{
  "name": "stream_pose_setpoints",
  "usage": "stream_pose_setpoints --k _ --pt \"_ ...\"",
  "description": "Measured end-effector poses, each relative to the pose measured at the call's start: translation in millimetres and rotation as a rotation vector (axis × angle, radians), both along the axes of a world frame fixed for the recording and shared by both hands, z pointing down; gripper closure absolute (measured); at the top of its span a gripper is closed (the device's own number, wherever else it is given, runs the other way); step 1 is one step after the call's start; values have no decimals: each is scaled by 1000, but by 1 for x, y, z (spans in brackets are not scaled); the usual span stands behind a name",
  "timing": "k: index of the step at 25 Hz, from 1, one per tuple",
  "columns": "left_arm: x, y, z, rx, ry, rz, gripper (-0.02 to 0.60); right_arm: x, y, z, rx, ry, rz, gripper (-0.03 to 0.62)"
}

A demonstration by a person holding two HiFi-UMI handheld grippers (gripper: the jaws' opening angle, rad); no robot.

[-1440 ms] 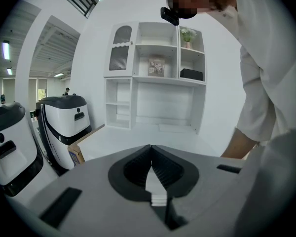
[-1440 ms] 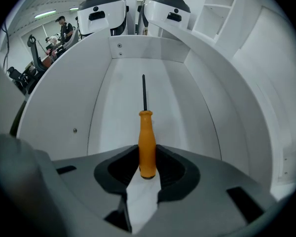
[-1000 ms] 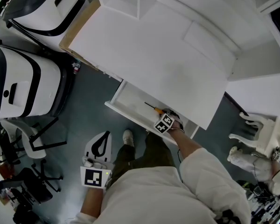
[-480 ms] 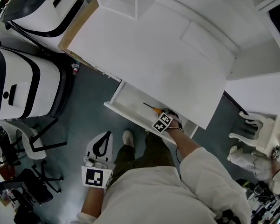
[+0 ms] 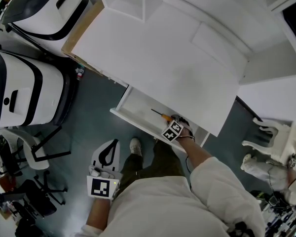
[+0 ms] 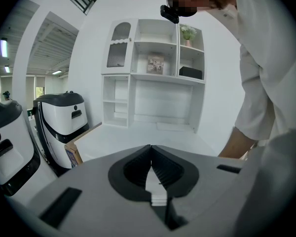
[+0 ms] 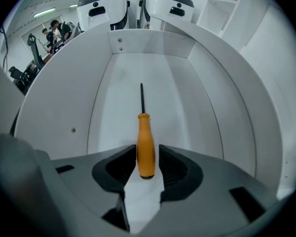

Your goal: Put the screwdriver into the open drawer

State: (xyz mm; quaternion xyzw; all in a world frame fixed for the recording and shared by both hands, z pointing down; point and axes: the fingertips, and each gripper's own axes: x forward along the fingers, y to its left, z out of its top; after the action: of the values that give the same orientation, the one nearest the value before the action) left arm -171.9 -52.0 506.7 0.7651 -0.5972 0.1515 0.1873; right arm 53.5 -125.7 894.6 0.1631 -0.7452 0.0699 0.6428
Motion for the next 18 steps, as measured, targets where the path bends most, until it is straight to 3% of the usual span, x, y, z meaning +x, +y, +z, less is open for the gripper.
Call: stream_pose_setpoints --k 18 --pt "5 -8 -15 56 14 58 577 -6 4 -48 29 -86 44 450"
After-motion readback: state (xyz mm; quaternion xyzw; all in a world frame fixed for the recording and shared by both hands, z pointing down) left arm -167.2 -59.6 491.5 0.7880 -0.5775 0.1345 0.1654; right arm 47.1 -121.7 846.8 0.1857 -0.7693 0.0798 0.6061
